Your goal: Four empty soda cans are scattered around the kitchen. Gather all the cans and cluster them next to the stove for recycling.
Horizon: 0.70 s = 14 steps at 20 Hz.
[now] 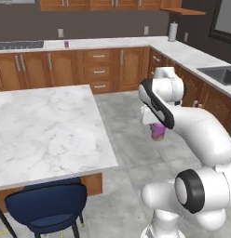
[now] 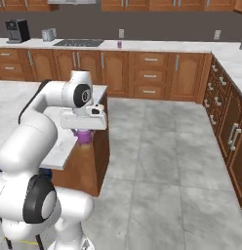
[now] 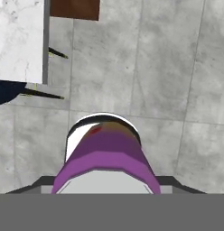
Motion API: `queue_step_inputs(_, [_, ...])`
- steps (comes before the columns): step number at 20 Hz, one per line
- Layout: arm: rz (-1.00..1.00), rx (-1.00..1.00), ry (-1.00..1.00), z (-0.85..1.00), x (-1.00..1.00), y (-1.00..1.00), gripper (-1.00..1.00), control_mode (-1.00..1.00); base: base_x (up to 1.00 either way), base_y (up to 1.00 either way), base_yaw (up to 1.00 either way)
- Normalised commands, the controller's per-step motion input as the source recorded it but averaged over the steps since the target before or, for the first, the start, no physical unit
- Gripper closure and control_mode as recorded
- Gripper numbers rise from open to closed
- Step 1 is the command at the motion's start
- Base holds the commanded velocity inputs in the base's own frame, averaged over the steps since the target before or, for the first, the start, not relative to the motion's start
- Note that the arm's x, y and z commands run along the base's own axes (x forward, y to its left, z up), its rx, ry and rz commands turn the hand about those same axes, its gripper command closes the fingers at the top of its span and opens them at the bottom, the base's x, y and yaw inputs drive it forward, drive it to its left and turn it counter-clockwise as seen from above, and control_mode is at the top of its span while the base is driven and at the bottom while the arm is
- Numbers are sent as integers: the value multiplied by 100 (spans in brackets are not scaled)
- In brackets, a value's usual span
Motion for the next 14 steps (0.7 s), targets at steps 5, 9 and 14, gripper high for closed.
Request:
queue_step_inputs(5, [0, 0, 0, 0, 0, 0, 100, 100, 44, -85, -5])
queue_step_inputs(9, [0, 0, 0, 0, 0, 0, 100, 100, 83, -37, -6])
queue_step_inputs(14, [0, 0, 0, 0, 0, 0, 100, 100, 99, -9, -2])
